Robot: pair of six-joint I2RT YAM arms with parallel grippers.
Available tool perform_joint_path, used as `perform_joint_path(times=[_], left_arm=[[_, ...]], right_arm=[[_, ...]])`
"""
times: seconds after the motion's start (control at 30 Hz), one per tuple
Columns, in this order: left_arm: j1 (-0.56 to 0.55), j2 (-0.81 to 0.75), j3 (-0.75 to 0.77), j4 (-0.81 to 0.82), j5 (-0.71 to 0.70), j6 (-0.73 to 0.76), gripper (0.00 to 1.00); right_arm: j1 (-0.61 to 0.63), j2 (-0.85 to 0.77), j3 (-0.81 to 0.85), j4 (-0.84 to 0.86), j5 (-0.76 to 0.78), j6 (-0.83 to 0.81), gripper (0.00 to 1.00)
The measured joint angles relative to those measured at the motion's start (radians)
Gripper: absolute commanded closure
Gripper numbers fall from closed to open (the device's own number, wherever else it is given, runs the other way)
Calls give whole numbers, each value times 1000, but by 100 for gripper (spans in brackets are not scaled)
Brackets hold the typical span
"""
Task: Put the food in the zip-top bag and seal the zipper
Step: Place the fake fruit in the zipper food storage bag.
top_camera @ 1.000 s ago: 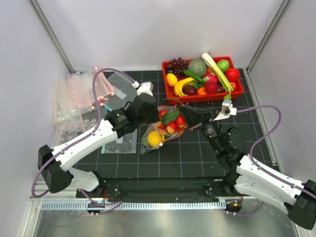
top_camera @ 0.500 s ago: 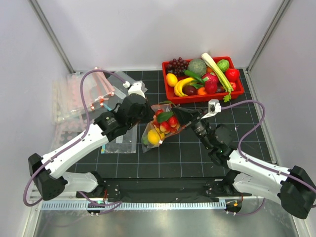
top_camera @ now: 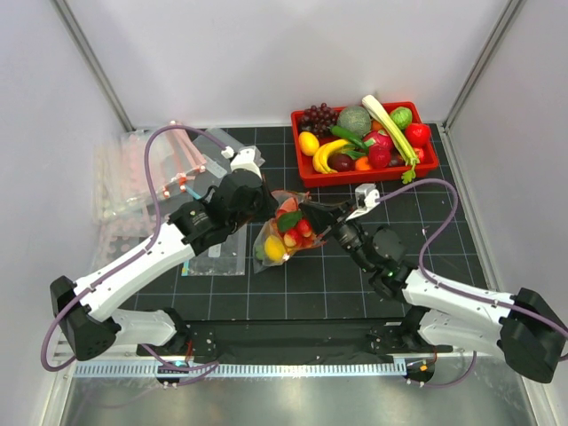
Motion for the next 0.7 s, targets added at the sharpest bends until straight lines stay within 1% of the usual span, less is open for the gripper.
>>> perform_joint_path(times=[0.27,0.57,0.67,0.7], left_arm=[[0,0,0,-9,46,6,100],[4,-42,8,-66,16,30,99],[5,-54,8,-76,3,37,100],[5,-55,8,-76,0,43,100]], right_arm=[[38,122,51,-26,73,-72,99],[212,308,169,-77,222,-208,99],[236,363,227,-122,235,-214,99],[239,376,242,-131,236,-214,97]])
